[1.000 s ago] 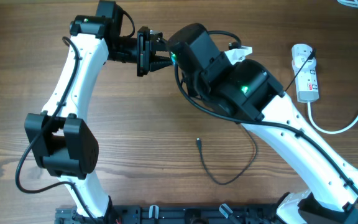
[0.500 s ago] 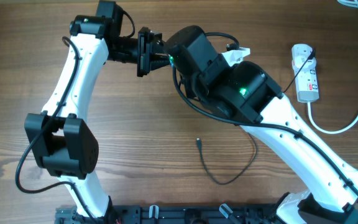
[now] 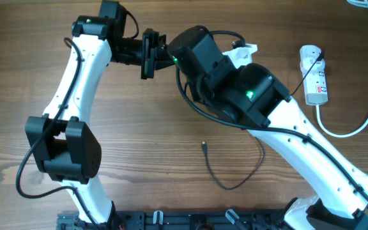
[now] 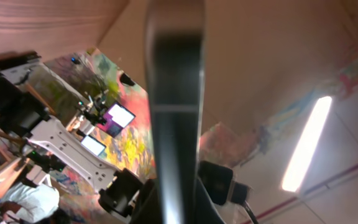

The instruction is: Plug charger to phone and switch on socket

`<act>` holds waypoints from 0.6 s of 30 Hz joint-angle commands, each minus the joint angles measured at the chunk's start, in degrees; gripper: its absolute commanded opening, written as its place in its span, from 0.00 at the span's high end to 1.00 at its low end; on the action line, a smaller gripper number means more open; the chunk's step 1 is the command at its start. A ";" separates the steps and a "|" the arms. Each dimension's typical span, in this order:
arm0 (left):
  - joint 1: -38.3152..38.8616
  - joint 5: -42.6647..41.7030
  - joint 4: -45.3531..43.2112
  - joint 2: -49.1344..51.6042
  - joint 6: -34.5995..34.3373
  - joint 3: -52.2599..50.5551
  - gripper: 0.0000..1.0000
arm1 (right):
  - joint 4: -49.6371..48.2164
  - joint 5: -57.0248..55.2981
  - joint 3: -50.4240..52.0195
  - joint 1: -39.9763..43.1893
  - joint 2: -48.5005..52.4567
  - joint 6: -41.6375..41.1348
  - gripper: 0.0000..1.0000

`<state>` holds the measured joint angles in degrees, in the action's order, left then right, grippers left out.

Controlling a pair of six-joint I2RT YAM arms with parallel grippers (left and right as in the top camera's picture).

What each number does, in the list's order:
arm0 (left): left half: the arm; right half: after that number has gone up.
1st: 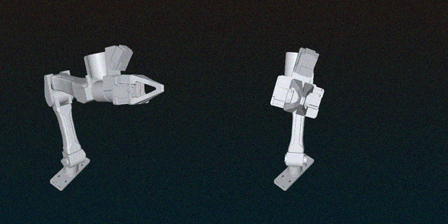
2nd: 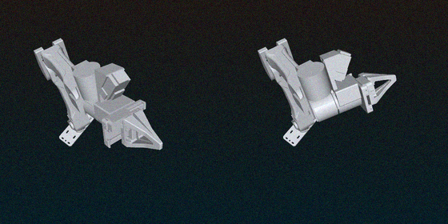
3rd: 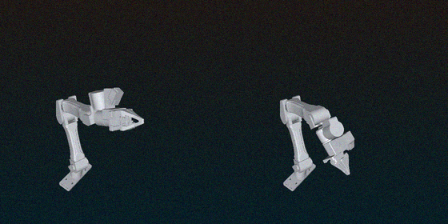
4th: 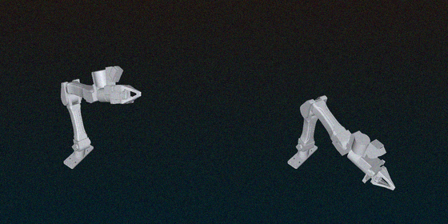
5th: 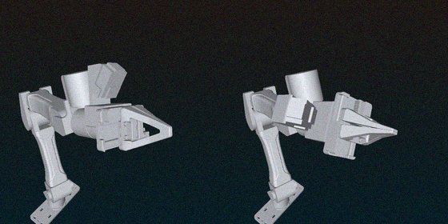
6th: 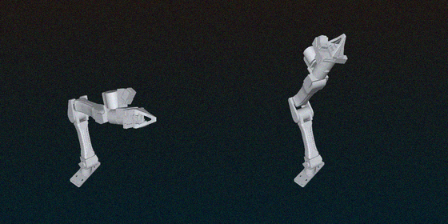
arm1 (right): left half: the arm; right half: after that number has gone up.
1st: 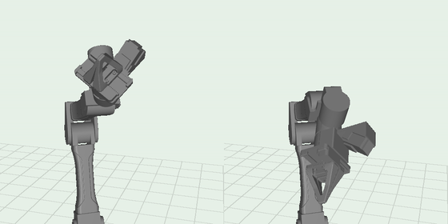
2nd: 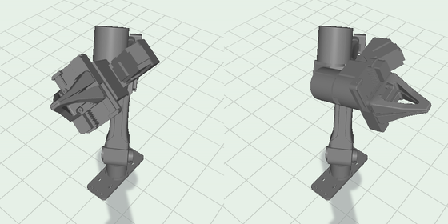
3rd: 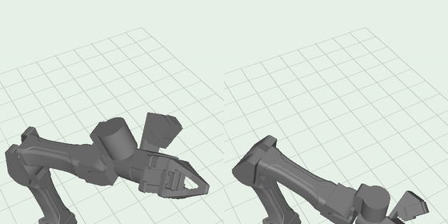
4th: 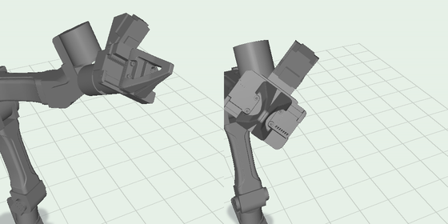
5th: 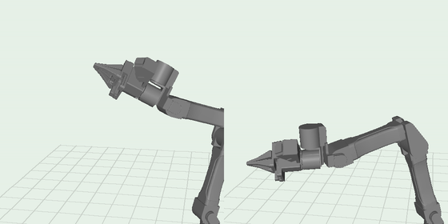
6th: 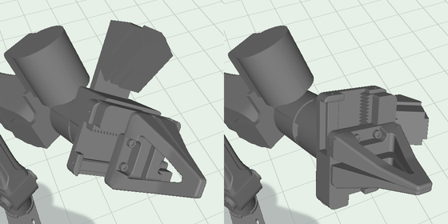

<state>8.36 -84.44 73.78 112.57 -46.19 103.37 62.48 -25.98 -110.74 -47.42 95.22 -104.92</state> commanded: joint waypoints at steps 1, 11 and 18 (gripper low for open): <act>0.11 4.02 -0.96 -2.12 0.31 0.90 0.96 | 0.20 -4.72 -1.01 0.17 -1.86 8.13 0.02; 0.37 10.69 -6.08 -2.12 6.12 0.90 0.96 | 5.18 -2.67 -1.01 7.15 -7.10 44.11 0.00; 2.34 -2.32 -6.16 -2.12 18.18 0.90 0.96 | 6.16 27.36 -1.01 19.96 -5.86 68.89 0.00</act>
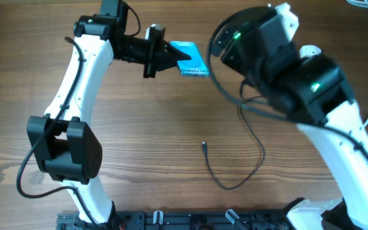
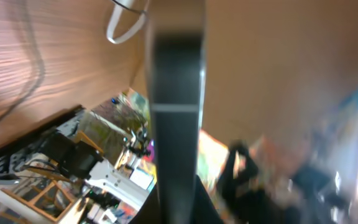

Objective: Plug charger to phone and switch on socket
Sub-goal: 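Release the phone from the right gripper and pull it back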

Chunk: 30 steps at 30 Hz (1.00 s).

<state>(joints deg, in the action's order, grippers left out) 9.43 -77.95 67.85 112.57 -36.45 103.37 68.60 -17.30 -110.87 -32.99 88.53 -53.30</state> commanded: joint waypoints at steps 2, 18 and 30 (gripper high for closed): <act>1.42 -8.79 -0.22 -2.12 11.19 0.90 0.96 | 0.07 27.26 -0.85 9.16 1.03 22.47 0.00; 2.36 23.67 -0.20 -2.12 18.47 0.90 0.96 | 10.03 13.38 2.43 20.41 3.98 30.32 0.00; 8.90 45.05 -0.04 -2.12 24.48 0.90 0.96 | 6.84 14.67 8.02 27.45 9.53 34.07 0.00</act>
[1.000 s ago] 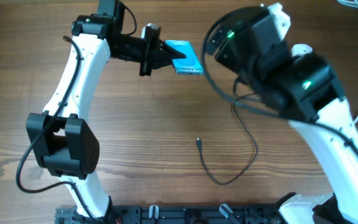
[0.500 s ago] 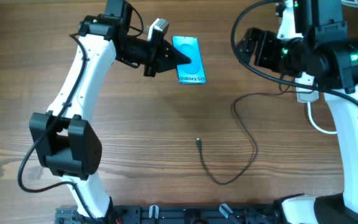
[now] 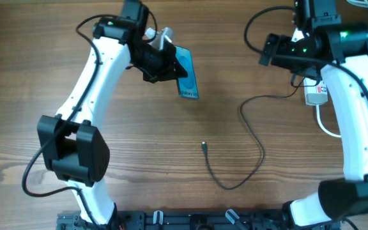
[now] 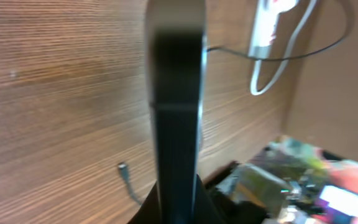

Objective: Plug charger to phone and switch on socket
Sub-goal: 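Release the phone from the right gripper and pull it back, then move the right gripper down over the black cable's USB-C plug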

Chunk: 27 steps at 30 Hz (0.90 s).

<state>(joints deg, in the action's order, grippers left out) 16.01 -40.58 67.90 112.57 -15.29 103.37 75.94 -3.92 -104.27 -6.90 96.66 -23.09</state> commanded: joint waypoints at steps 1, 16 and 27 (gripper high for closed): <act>2.89 10.01 -0.22 -2.12 3.32 0.90 0.96 | -0.70 3.23 2.10 1.53 1.44 5.66 0.00; 5.38 28.24 -1.22 -1.95 -0.81 -0.87 0.96 | -10.93 13.49 20.28 1.62 1.51 8.04 0.00; 3.54 33.20 -4.76 -1.79 -6.25 -4.11 0.96 | -13.35 21.68 27.50 -1.64 1.51 11.15 0.00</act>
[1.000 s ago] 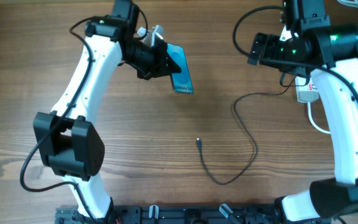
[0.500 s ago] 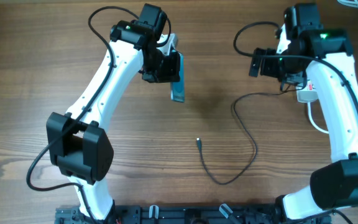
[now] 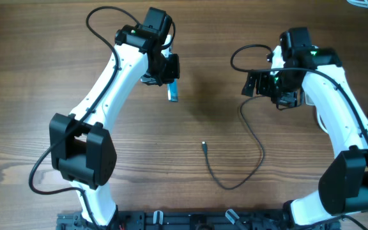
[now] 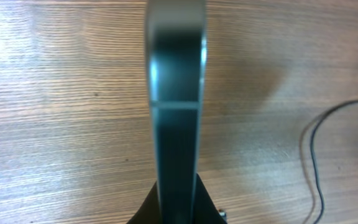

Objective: Plug charger to phone and switch on socket
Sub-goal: 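Move the right gripper down over the black cable's USB-C plug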

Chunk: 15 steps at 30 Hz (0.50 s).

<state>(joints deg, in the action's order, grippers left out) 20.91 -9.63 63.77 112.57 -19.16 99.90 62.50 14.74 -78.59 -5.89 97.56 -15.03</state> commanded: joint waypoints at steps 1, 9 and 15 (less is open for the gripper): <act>-1.77 2.25 -0.63 -1.79 -2.40 -0.63 0.96 | 0.09 2.95 2.36 -3.74 0.61 3.08 0.00; -5.75 2.25 -0.07 -1.77 -2.54 -0.63 0.96 | -0.31 2.91 3.30 -12.52 0.61 2.82 0.00; -8.92 2.25 1.03 -1.77 -2.73 -0.63 0.96 | -0.31 -1.68 3.30 -18.49 0.61 -0.61 0.06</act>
<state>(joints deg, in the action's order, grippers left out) 13.72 -7.92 64.36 112.57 -20.95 99.57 62.39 16.03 -75.72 -22.04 97.56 -13.78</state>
